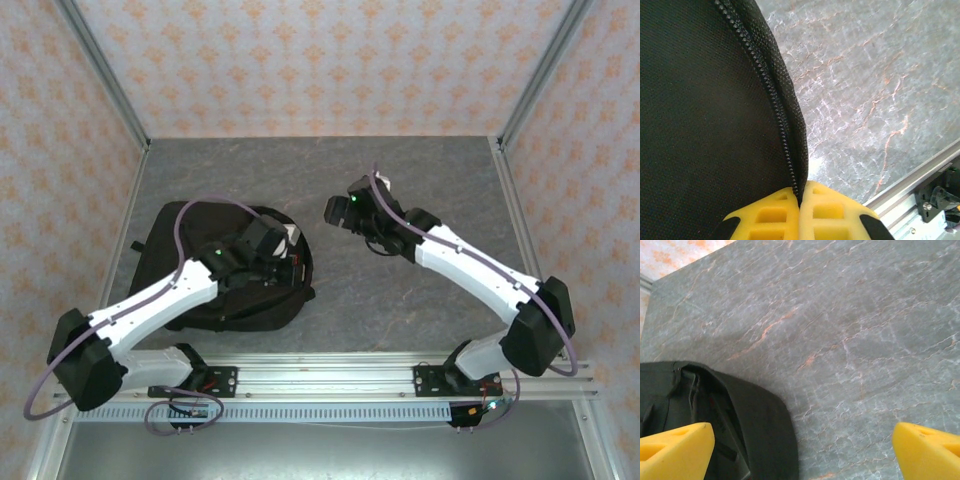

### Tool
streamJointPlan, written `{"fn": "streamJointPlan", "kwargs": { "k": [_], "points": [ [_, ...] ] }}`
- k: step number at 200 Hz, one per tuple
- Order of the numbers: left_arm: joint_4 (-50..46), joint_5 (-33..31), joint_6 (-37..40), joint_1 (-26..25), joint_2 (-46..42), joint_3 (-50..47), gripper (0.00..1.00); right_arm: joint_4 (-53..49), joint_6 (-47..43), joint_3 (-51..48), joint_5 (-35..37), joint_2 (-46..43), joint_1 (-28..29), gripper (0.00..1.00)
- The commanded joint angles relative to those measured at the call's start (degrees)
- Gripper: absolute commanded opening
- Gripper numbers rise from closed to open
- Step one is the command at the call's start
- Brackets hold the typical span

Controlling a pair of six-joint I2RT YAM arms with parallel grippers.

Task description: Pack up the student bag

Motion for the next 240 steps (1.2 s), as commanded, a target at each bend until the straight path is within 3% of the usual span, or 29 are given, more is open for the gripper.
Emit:
{"fn": "streamJointPlan", "kwargs": {
  "k": [1,29,65,96,128,152,175,193,240],
  "points": [
    [4.91,0.99,-0.43,-2.33,4.1,4.44,0.0,-4.59,-0.32,2.61,0.28,-0.13,-1.61,0.92],
    [1.89,-0.33,0.79,-3.36,9.65,12.9,0.0,-5.27,0.62,-0.04,3.56,-5.16,-2.64,0.9],
    [-4.2,-4.28,6.25,-3.18,9.38,19.87,0.0,-3.75,-0.94,-6.02,2.97,-13.56,-3.03,0.87],
    [-5.39,-4.23,6.97,-0.52,5.83,20.47,0.0,2.17,-4.9,-12.88,-4.9,-23.32,-3.05,0.82],
    [-3.98,-1.81,5.65,3.44,1.92,19.26,0.0,8.33,-8.76,-19.67,-17.09,-28.48,-2.97,0.66],
    [-4.86,0.28,6.16,4.76,0.19,19.99,0.0,16.68,-13.6,-25.99,-25.82,-27.81,-1.29,0.61],
    [-5.98,0.64,6.67,5.49,-1.75,20.31,0.0,22.61,-22.43,-28.66,-24.69,-25.16,4.13,0.58],
    [-6.33,1.14,6.59,6.0,-3.43,20.21,0.0,25.15,-27.43,-27.7,-27.32,-20.91,5.12,0.55],
    [-8.09,0.96,6.97,7.63,-9.23,19.07,0.0,21.69,-44.36,-18.72,-36.03,-7.45,5.21,0.3]
  ]
}}
